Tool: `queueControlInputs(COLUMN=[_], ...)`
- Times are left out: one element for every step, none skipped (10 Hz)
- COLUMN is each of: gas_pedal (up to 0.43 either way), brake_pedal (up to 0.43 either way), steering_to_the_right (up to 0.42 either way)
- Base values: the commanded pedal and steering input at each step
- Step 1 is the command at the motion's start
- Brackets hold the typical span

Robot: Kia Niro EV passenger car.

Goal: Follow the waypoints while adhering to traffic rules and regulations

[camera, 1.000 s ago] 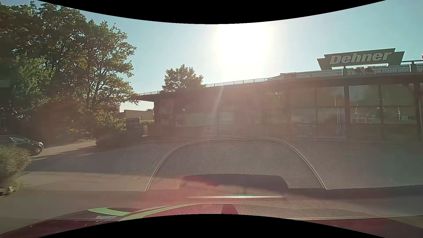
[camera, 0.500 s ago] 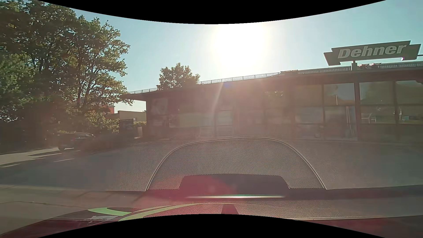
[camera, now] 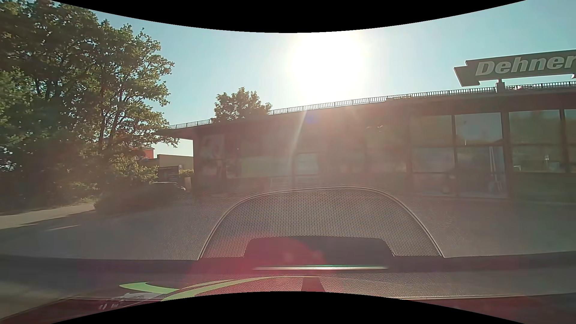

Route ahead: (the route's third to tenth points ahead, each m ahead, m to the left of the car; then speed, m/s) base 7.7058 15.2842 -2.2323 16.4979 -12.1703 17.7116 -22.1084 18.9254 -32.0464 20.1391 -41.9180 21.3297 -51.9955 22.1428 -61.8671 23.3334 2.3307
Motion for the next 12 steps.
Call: queueControlInputs(gas_pedal=[0.130, 0.177, 0.177, 0.189, 0.189, 0.189, 0.209, 0.228, 0.228, 0.240, 0.240, 0.240], brake_pedal=[0.000, 0.000, 0.000, 0.000, 0.000, 0.000, 0.000, 0.000, 0.000, 0.000, 0.000, 0.000], steering_to_the_right=[-0.106, -0.138, -0.164, -0.190, -0.204, -0.220, -0.256, -0.293, -0.344, -0.397, -0.435, -0.450])
